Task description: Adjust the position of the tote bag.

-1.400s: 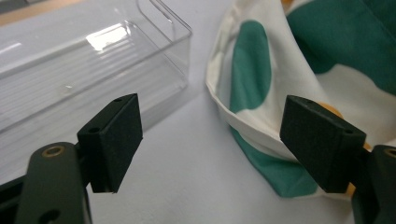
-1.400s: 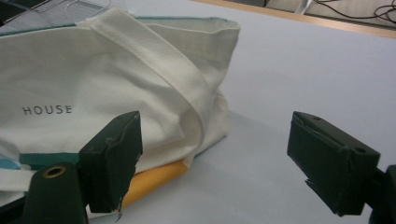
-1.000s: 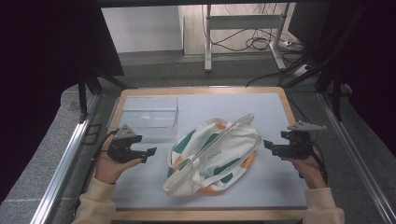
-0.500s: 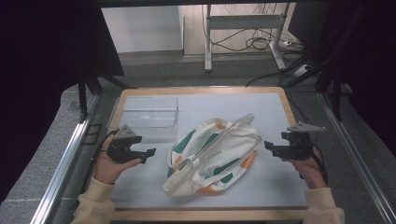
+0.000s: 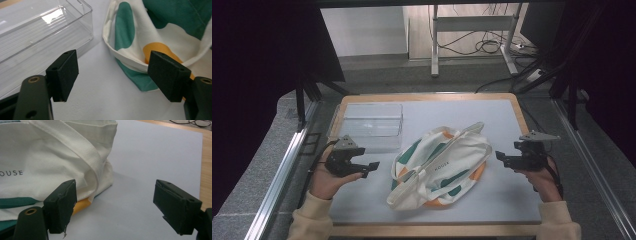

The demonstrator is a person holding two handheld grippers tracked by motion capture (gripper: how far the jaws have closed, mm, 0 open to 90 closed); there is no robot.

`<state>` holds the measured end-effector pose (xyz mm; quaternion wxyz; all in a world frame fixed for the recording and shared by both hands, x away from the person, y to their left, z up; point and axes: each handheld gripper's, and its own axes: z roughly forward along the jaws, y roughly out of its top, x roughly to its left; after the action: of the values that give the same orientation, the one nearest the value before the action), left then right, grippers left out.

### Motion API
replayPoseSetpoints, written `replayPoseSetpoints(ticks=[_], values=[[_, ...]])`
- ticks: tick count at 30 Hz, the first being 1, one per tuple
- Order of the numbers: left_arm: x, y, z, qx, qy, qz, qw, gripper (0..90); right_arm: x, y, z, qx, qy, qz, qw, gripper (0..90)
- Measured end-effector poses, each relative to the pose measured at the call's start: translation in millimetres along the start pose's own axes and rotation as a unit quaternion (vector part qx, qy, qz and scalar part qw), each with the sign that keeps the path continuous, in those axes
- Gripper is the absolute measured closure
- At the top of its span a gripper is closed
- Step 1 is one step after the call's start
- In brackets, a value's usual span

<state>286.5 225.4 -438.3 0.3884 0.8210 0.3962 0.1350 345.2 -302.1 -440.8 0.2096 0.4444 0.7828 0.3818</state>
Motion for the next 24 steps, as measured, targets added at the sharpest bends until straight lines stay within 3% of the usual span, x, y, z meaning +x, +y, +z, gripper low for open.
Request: replayPoseSetpoints(ticks=[8,20,24], values=[[-12.7,7.5,-10.2,0.004,-0.017,0.016,0.9997,26.9,1.0,-0.1,-0.3,0.002,-0.001,-0.007,1.0,19.7],[-28.4,11.7,-8.8,0.023,-0.031,0.03,0.9988,28.5,1.8,-0.2,-0.1,0.004,-0.008,-0.007,0.9999,19.8],[-43.1,16.8,-12.7,0.024,-0.051,0.032,0.9979,29.3,2.4,-0.2,0.1,0.004,-0.01,-0.009,0.9999,19.8]])
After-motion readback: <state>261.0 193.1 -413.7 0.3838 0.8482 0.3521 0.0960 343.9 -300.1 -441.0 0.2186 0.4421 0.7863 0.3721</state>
